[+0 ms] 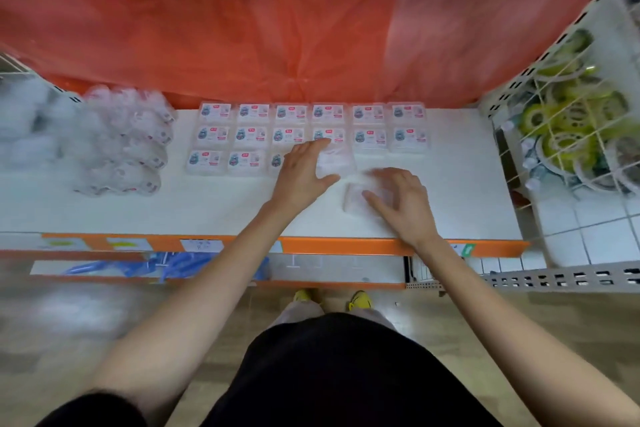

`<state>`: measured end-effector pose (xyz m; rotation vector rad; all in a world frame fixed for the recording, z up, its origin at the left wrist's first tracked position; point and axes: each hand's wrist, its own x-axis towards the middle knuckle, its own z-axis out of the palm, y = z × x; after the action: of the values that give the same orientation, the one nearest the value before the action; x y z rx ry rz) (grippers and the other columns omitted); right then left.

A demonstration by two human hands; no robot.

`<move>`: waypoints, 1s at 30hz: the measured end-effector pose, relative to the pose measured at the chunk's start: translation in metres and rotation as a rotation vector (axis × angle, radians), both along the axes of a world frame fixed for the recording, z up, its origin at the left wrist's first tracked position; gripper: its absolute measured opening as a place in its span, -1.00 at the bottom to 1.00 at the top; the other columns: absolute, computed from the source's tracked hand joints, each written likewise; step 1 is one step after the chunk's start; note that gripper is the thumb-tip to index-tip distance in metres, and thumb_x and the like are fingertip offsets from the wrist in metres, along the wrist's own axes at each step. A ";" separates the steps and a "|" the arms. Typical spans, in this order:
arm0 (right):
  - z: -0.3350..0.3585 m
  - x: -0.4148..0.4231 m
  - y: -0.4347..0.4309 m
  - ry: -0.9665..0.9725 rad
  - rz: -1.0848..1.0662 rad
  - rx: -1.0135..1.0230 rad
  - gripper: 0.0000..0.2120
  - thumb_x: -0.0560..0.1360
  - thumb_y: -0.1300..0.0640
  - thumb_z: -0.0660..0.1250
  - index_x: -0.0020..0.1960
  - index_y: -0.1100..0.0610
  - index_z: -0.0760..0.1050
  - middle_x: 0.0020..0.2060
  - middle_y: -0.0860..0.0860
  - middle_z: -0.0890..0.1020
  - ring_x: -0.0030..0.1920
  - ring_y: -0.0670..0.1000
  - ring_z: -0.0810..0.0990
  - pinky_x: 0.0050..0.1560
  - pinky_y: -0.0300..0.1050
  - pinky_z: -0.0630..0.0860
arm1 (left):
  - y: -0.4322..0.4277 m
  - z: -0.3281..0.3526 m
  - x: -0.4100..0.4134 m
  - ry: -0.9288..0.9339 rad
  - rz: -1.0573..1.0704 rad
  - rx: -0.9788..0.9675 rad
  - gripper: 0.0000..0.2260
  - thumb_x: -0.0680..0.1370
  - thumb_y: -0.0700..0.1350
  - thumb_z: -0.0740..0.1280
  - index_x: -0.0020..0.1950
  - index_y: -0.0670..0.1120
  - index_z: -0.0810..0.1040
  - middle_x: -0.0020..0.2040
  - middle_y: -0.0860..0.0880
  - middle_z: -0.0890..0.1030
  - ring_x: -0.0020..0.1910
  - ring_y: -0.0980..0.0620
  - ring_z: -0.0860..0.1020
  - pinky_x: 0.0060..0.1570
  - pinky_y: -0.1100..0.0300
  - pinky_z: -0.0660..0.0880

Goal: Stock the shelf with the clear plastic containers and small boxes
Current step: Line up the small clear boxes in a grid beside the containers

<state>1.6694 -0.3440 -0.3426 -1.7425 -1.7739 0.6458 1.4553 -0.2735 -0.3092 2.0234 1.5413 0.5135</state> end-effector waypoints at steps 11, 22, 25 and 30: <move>0.046 -0.015 0.055 0.782 -0.226 -0.431 -0.66 0.51 -0.05 0.43 0.10 0.20 0.63 -0.09 0.09 0.67 -0.13 -0.01 0.62 -0.10 -0.16 0.56 | 0.000 0.010 0.016 -0.091 -0.073 0.028 -0.40 0.44 -0.09 0.51 0.43 -0.08 0.37 0.36 -0.05 0.45 0.36 -0.05 0.33 0.28 0.24 0.19; 0.047 -0.012 0.058 0.838 -0.229 -0.318 -0.80 0.47 0.23 0.47 0.06 0.10 0.57 -0.23 0.03 0.56 -0.19 -0.04 0.55 -0.19 -0.31 0.53 | 0.015 0.021 0.004 -0.413 0.295 -0.326 -0.61 0.57 0.12 0.32 0.28 -0.11 0.50 0.16 0.04 0.55 0.18 0.06 0.51 0.05 0.25 0.41; 0.049 -0.013 0.055 0.850 -0.155 -0.225 -0.73 0.43 0.38 0.46 0.03 0.10 0.57 -0.27 -0.11 0.62 -0.22 -0.18 0.61 -0.10 -0.35 0.53 | 0.022 0.030 -0.005 -0.479 0.433 -0.640 -0.53 0.65 0.20 0.08 0.20 -0.13 0.54 -0.03 -0.05 0.60 -0.08 -0.02 0.58 -0.09 0.15 0.49; 0.045 -0.017 0.049 0.777 0.014 -0.121 -0.66 0.40 0.45 0.45 0.03 0.08 0.61 0.01 0.00 0.67 0.05 -0.12 0.65 0.19 -0.23 0.51 | 0.023 0.032 -0.012 -0.667 0.379 -0.861 -0.56 0.61 0.25 0.16 0.05 -0.13 0.52 -0.05 -0.15 0.63 -0.16 -0.08 0.64 -0.06 0.08 0.58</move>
<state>1.6527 -0.2951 -0.2974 -1.2776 -1.2120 1.2489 1.4435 -0.2506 -0.2767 0.8023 1.3625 0.4764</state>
